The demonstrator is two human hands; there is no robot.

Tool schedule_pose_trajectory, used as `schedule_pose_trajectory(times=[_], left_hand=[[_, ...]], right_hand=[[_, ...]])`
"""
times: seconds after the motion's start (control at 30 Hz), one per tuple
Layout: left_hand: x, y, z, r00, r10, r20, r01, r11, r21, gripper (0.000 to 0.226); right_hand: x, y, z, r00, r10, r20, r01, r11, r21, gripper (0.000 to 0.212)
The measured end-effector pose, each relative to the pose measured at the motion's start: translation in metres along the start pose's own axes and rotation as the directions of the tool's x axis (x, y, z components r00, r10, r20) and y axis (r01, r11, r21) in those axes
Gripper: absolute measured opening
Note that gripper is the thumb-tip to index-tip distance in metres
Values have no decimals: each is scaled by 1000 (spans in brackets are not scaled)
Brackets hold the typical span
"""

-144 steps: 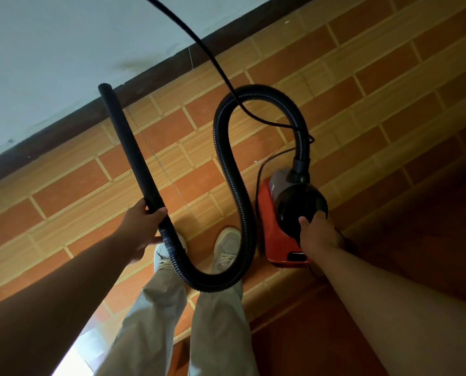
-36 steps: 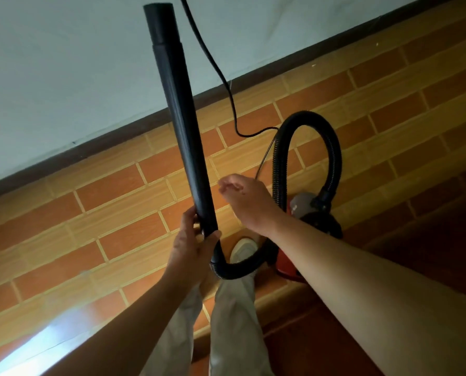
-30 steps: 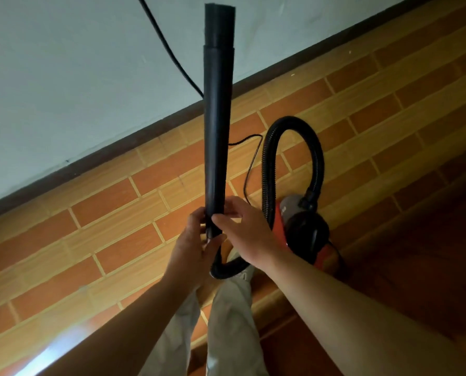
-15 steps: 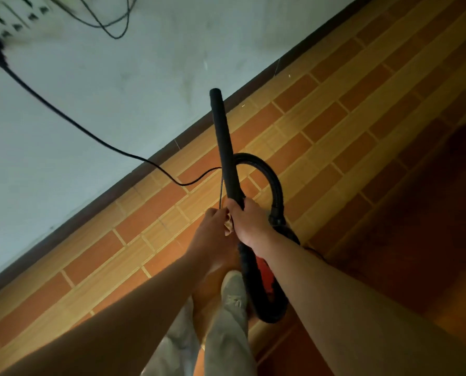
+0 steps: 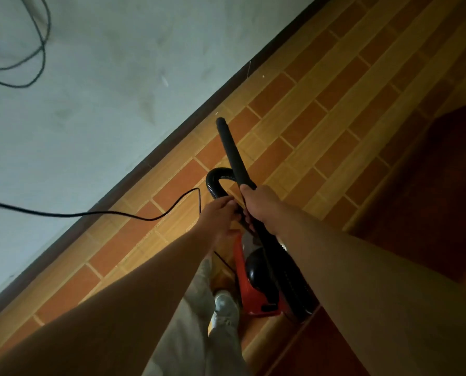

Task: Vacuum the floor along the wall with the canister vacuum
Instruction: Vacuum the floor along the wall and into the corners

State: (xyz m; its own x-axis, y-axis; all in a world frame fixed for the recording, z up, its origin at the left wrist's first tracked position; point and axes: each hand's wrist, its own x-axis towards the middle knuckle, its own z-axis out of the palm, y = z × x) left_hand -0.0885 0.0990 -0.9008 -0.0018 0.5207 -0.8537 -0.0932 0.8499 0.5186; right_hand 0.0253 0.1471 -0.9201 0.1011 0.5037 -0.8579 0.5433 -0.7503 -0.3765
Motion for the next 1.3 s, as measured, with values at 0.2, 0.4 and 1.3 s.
schedule_pose_trajectory(times=[0.2,0.4,1.3], left_hand=[[48,46,13,989,-147,-24,145,987,-68,26],[79,77,21,970,-243,8,239,947,-216,31],[231,163,188,922,-316,-223,185,867,-463,29]], right_hand=[[15,-26,-11,995,29,92,-18,992,-121,50],[5,-56,-54,979,17,204,31,973,-229,34],[200,-91,-222,948,-54,315,259,706,-659,46]])
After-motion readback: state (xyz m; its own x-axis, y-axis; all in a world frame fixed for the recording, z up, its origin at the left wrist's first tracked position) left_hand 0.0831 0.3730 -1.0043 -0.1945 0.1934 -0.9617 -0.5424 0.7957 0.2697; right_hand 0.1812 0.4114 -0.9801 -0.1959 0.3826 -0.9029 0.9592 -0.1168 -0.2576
